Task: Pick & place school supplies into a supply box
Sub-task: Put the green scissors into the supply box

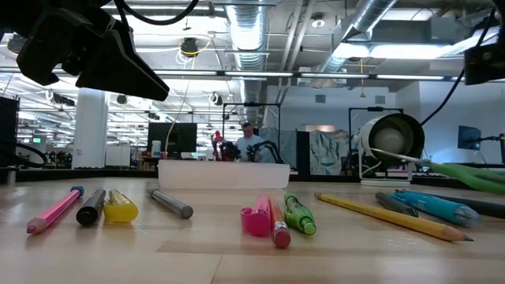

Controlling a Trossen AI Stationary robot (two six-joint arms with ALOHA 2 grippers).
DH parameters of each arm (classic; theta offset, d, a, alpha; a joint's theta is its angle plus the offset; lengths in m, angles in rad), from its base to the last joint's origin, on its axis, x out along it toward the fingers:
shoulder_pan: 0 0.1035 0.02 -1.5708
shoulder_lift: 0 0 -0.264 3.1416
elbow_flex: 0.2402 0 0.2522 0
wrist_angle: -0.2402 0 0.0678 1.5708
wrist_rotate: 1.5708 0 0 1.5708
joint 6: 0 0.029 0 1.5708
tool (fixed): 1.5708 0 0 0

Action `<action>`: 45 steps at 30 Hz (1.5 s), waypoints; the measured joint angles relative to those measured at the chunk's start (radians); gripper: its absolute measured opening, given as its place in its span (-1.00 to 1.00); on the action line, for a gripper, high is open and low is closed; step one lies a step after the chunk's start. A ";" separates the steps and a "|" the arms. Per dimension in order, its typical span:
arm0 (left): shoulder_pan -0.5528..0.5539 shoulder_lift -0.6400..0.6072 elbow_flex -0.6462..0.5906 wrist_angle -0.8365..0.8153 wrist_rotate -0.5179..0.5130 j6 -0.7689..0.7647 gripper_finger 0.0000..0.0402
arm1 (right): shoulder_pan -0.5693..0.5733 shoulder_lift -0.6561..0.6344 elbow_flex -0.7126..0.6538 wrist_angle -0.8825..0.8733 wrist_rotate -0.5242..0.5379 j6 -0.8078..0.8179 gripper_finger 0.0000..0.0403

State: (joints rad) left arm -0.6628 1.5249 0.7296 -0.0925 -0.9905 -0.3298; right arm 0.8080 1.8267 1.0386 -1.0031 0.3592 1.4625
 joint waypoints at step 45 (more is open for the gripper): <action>-0.166 0.000 0.000 -0.207 -0.121 -0.272 -0.28 | -0.742 -0.002 0.213 0.539 0.183 -1.727 -0.67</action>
State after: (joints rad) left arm -0.8291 1.5249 0.7292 -0.2991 -1.1111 -0.6013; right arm 0.0658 1.8248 1.2518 -0.4638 0.5419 -0.2642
